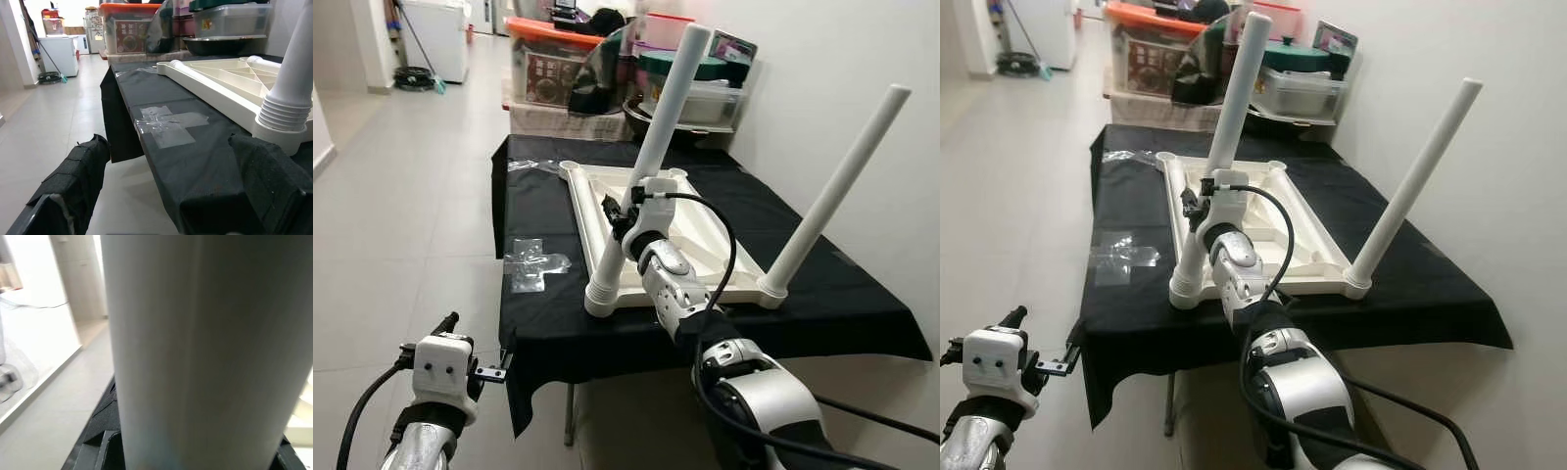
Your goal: Building children table
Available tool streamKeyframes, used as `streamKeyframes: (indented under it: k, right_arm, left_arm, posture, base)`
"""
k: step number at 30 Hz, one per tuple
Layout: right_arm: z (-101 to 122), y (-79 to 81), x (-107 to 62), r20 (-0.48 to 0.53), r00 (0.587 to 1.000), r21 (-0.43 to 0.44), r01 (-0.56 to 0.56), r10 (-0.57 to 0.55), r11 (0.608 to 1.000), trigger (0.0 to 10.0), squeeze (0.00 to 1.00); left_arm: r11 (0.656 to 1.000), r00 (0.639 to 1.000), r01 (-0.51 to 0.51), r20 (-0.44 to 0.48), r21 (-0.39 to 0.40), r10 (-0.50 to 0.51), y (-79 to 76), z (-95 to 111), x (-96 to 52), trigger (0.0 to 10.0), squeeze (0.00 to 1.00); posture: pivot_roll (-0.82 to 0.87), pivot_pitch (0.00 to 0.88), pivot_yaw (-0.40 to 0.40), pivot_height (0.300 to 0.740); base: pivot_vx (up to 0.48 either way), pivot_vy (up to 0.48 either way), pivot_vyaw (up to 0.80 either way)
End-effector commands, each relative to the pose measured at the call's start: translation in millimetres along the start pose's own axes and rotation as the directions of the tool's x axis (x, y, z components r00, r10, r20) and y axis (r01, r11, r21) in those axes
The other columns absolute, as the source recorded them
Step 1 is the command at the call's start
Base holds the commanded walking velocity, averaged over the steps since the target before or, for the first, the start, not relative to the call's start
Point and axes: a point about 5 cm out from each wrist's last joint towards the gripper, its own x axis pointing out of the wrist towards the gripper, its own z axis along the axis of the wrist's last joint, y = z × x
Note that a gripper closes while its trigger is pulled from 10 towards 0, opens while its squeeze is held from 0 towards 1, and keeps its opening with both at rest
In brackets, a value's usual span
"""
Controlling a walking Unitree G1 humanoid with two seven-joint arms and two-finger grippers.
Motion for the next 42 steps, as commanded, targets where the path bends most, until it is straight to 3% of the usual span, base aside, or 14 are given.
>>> streamKeyframes:
  k: [1, 11, 25, 42]
  right_arm:
    - [-59.7, -5.8, -16.8, -0.269, 0.960, -0.011, 0.077, -0.078, 0.997, 10.0, 0.00]
    - [-54.5, 6.4, -13.9, -0.252, 0.961, -0.069, 0.096, -0.111, 0.993, 10.0, 0.00]
    - [-49.5, 8.7, -14.3, -0.207, 0.971, -0.058, 0.112, -0.121, 0.992, 10.0, 0.00]
    - [-52.3, 38.9, -18.7, -0.186, 0.980, -0.104, -0.085, 0.064, 0.991, 10.0, 0.00]
  left_arm:
    - [1.000, 1.000, 0.024, 0.007, -0.015, -0.024, -6.4, -0.8, 5.3, 10.0, 0.00]
    - [1.000, 1.000, 0.002, 0.001, -0.018, -0.002, -6.7, -2.5, 0.6, 10.0, 0.00]
    - [1.000, 1.000, 0.004, 0.004, -0.016, -0.004, -7.7, -3.0, 2.7, 10.0, 0.00]
    - [1.000, 1.000, 0.002, 0.005, -0.016, -0.002, -7.2, -3.3, 3.1, 10.0, 0.00]
  posture:
    - [0.16, 0.000, -0.152, 0.740]
    - [0.18, 0.000, -0.174, 0.740]
    - [0.18, 0.000, -0.173, 0.740]
    - [0.17, 0.000, -0.169, 0.740]
  base:
    - [0.000, 0.000, 0.00]
    - [0.000, 0.000, 0.00]
    - [0.000, 0.000, 0.00]
    - [0.000, 0.000, 0.00]
